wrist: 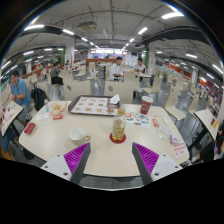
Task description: Pour water
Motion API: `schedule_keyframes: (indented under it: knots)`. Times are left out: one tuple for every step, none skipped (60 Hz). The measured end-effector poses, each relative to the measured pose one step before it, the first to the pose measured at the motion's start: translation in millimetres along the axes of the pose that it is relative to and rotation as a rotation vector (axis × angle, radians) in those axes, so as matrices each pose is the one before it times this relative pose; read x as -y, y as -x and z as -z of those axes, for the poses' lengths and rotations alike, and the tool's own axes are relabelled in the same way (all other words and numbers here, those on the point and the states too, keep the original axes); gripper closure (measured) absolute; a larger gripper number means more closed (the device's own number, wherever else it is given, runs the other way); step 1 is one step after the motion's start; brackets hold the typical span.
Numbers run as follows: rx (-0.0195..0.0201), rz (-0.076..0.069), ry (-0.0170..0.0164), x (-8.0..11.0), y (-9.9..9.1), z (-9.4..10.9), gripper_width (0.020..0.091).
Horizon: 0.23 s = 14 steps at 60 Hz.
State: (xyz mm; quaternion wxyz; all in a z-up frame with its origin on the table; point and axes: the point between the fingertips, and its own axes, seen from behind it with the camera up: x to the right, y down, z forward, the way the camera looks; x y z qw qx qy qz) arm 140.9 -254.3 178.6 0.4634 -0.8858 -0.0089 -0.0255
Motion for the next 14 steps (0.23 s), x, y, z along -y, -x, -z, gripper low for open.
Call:
schedule_keyframes:
  knots:
    - [0.00394,-0.0034,-0.00076,0.25,1.06,1.76,0.0256]
    - [0.00381,-0.0041,0.00109,-0.25,0.89,1.62,0.0257]
    - [0.00039,-0.0032,-0.00013,-0.65,-0.44,0.90,0.0255]
    - [-0.00294,0.0010,-0.00126,0.04,-0.04,1.65,0.0256]
    - [-0.00566,0.0059,-0.00317,0.05,-0.47,1.48,0.0256]
    - [-0.00618,0.0077,-0.00407,0.13,-0.96,1.09,0.0257]
    - [-0.00472,0.0062,-0.00269,-0.14,-0.82,1.06,0.0257]
    - [-0.00215,0.0024,-0.00041,-0.27,-0.19,0.96,0.0256]
    - [0.00008,0.0003,0.00146,-0.43,0.26,1.04,0.0256]
    - [0.00172,0.0003,0.00105,-0.42,0.54,0.78,0.0255]
    - [0.00199,0.0012,-0.00180,0.25,0.60,0.70,0.0255]
    - [0.00144,0.0005,-0.00301,0.54,0.51,0.62,0.0255]
    - [0.00030,-0.0003,-0.00205,0.23,0.16,0.46,0.0255]
    - [-0.00059,-0.0017,-0.00021,-0.25,-0.23,0.48,0.0255]
